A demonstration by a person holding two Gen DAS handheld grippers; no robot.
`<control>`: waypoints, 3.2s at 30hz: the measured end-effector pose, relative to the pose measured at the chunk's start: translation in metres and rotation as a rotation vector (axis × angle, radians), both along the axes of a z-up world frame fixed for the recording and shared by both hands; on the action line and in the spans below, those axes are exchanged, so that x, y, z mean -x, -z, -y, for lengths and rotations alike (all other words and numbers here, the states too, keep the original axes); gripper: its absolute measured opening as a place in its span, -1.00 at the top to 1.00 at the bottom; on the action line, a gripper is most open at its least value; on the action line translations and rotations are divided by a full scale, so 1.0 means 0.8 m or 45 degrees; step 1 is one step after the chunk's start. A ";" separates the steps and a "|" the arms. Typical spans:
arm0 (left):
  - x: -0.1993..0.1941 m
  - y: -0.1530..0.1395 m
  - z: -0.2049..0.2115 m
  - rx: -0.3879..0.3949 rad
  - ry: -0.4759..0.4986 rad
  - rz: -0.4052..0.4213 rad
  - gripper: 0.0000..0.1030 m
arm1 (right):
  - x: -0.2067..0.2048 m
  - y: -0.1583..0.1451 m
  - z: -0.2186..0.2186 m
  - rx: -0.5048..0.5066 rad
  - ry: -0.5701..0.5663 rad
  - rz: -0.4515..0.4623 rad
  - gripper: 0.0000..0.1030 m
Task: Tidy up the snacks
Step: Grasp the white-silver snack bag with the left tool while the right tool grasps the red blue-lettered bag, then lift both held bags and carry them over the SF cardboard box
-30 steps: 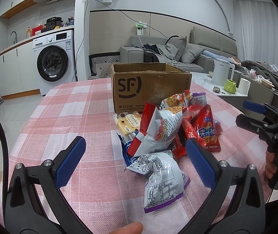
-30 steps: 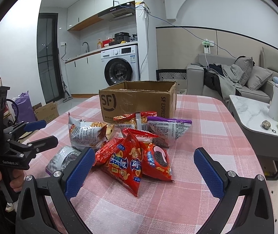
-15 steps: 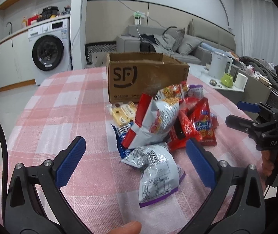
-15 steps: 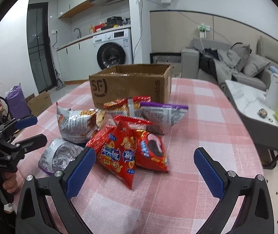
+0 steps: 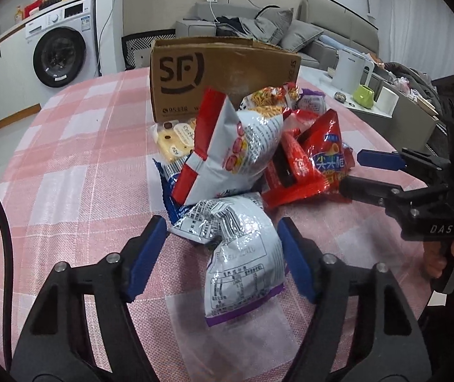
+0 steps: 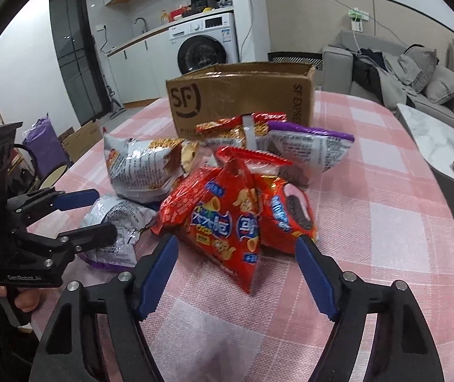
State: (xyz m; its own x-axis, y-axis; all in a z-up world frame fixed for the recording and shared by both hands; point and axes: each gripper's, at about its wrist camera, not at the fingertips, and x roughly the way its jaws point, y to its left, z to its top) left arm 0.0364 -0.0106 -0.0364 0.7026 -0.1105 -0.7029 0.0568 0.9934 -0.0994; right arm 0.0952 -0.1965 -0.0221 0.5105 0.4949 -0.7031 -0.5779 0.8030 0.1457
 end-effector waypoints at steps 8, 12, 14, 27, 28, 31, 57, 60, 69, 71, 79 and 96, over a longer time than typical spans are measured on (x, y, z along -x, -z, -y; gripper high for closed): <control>-0.006 0.004 -0.005 0.067 0.026 -0.053 -0.34 | -0.016 0.017 -0.021 0.037 -0.026 -0.060 -0.42; -0.010 0.006 -0.008 0.113 0.032 -0.081 -0.34 | -0.030 0.020 -0.029 0.033 -0.026 -0.084 -0.41; -0.014 0.009 -0.011 0.162 0.032 -0.100 -0.34 | -0.033 0.021 -0.030 0.033 -0.031 -0.095 -0.41; -0.012 0.009 -0.005 0.231 0.122 -0.089 0.20 | -0.038 0.026 -0.045 0.037 -0.068 -0.108 0.12; -0.011 0.007 -0.004 0.222 0.128 -0.080 0.20 | -0.037 0.026 -0.043 0.033 -0.068 -0.107 0.23; -0.009 0.004 -0.002 0.220 0.141 -0.066 0.21 | -0.030 0.024 -0.031 0.025 -0.064 -0.107 0.37; 0.042 -0.046 -0.005 0.272 0.184 0.117 0.21 | 0.040 -0.023 0.040 -0.145 -0.056 0.021 0.41; 0.048 -0.059 -0.007 0.271 0.174 0.148 0.21 | 0.045 -0.035 0.041 -0.157 -0.052 0.055 0.41; 0.045 -0.088 -0.022 0.242 0.127 0.221 0.21 | 0.044 -0.066 0.050 -0.223 -0.014 0.133 0.41; 0.043 -0.094 -0.027 0.241 0.112 0.236 0.21 | 0.041 -0.073 0.050 -0.233 -0.007 0.148 0.41; 0.025 -0.121 -0.037 0.216 0.064 0.288 0.21 | 0.026 -0.093 0.044 -0.257 0.020 0.194 0.41; -0.059 -0.158 -0.037 0.147 -0.001 0.329 0.21 | -0.027 -0.121 0.028 -0.257 0.064 0.223 0.41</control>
